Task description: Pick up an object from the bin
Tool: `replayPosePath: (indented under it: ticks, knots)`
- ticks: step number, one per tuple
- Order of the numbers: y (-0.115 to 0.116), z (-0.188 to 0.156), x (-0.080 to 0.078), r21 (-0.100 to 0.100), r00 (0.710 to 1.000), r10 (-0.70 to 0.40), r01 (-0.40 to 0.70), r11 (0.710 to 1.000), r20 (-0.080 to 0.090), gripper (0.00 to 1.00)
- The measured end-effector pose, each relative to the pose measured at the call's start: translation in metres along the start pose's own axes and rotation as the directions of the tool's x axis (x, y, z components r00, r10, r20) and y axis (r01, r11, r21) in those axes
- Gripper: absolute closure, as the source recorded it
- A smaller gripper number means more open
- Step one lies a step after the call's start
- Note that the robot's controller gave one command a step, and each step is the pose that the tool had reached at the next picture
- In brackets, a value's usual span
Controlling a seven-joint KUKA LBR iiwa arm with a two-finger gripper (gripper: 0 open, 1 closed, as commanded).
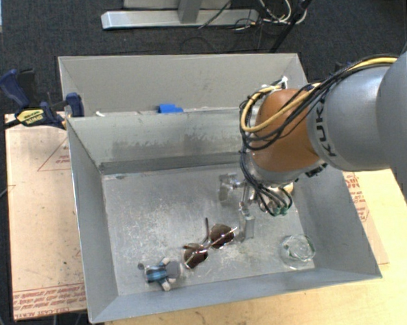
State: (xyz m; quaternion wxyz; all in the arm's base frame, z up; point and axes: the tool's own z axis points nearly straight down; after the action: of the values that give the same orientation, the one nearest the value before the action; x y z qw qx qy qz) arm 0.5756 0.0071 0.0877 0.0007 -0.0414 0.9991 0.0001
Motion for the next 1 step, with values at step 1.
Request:
replayPosePath:
  ticks: [1]
  knots:
    - [0.0036, 0.0141, 0.0360, -0.002, 0.976, -0.217, 0.217, 0.976, -0.001, 0.00]
